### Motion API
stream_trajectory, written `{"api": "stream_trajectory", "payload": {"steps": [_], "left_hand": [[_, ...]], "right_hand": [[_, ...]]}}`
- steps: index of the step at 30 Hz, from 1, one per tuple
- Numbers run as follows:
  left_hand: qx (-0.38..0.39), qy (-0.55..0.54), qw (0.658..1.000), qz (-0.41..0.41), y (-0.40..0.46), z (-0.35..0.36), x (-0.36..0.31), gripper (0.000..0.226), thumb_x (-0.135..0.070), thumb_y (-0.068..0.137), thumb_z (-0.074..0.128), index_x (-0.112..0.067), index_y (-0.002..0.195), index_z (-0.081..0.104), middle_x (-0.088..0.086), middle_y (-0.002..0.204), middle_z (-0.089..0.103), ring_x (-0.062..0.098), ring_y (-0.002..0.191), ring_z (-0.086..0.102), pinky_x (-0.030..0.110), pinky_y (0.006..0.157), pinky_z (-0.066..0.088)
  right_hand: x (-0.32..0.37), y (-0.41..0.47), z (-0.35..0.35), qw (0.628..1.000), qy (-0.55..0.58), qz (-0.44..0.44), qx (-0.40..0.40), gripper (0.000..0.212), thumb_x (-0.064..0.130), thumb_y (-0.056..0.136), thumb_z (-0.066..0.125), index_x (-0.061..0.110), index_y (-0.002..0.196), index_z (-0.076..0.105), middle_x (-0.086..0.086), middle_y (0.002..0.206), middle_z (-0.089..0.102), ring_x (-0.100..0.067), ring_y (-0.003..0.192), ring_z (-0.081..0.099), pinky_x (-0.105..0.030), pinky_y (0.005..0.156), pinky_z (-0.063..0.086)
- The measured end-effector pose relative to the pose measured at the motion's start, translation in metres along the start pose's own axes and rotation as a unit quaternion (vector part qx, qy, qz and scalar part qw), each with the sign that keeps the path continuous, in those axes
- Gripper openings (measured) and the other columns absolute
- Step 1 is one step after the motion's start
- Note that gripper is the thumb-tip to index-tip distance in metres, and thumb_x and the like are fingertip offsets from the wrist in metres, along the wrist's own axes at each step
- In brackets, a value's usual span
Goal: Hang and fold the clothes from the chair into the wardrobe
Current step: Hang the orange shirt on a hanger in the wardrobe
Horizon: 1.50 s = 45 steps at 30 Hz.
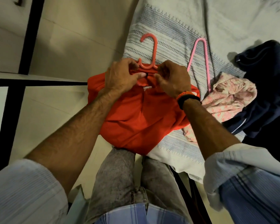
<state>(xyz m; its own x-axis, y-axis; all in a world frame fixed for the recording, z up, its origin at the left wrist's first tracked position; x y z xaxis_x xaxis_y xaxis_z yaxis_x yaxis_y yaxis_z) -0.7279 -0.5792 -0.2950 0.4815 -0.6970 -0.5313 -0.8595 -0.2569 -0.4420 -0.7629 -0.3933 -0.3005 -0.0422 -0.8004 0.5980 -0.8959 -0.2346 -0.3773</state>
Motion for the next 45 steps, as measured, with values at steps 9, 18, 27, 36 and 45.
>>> {"api": "stream_trajectory", "payload": {"steps": [9, 18, 27, 36, 45], "left_hand": [[0.055, 0.163, 0.985, -0.034, 0.039, 0.009, 0.003, 0.072, -0.047, 0.075, 0.078, -0.013, 0.132, 0.051, 0.013, 0.131, 0.053, 0.032, 0.124, 0.049, 0.049, 0.103, 0.042], [0.122, 0.196, 0.973, -0.021, 0.035, 0.005, 0.013, 0.046, -0.044, 0.079, 0.074, -0.020, 0.118, 0.068, 0.010, 0.118, 0.067, 0.032, 0.111, 0.060, 0.041, 0.092, 0.047], [-0.022, -0.001, 1.000, -0.012, -0.044, -0.063, 0.023, 0.027, -0.036, 0.085, 0.070, -0.019, 0.105, 0.072, 0.004, 0.104, 0.073, 0.024, 0.100, 0.066, 0.036, 0.090, 0.053], [-0.227, -0.089, 0.970, -0.023, -0.205, -0.167, 0.027, 0.027, -0.031, 0.086, 0.073, -0.017, 0.109, 0.070, -0.004, 0.101, 0.069, 0.005, 0.090, 0.058, 0.015, 0.077, 0.041], [-0.401, -0.098, 0.904, -0.111, -0.394, -0.302, 0.067, 0.030, -0.027, 0.073, 0.083, -0.017, 0.099, 0.071, -0.001, 0.096, 0.071, 0.016, 0.090, 0.063, 0.019, 0.075, 0.040]], "right_hand": [[-0.009, 0.033, 0.014, 0.988, -0.147, 0.032, 0.017, 0.037, 0.028, 0.083, 0.073, 0.017, 0.116, 0.062, -0.010, 0.129, 0.044, -0.030, 0.118, 0.042, -0.045, 0.101, 0.039], [-0.008, 0.021, 0.009, 0.997, -0.049, 0.033, 0.045, 0.016, 0.021, 0.081, 0.075, 0.015, 0.096, 0.071, -0.011, 0.097, 0.070, -0.028, 0.094, 0.064, -0.033, 0.082, 0.050], [0.064, -0.029, -0.032, 0.994, 0.004, -0.109, 0.005, 0.014, 0.035, 0.080, 0.073, 0.023, 0.088, 0.071, -0.001, 0.079, 0.071, -0.021, 0.078, 0.065, -0.035, 0.076, 0.052], [0.184, -0.118, -0.065, 0.955, 0.037, -0.293, 0.013, 0.019, 0.041, 0.080, 0.076, 0.023, 0.084, 0.072, 0.002, 0.074, 0.069, -0.012, 0.064, 0.058, -0.029, 0.063, 0.047], [0.360, -0.234, -0.056, 0.884, 0.082, -0.454, 0.072, 0.021, 0.038, 0.076, 0.080, 0.019, 0.081, 0.072, 0.004, 0.074, 0.070, -0.011, 0.065, 0.060, -0.025, 0.064, 0.047]]}}
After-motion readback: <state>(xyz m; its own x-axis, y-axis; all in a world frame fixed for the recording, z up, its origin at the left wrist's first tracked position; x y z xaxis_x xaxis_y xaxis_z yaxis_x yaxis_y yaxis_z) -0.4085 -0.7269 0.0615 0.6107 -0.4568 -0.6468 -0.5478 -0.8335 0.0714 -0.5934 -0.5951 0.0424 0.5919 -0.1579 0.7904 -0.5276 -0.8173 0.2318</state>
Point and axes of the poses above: each hand's wrist, its own y-axis towards the middle knuckle, its own z-axis out of the palm, x = y × z, the point moved 4 cm from there along y, towards the middle knuckle
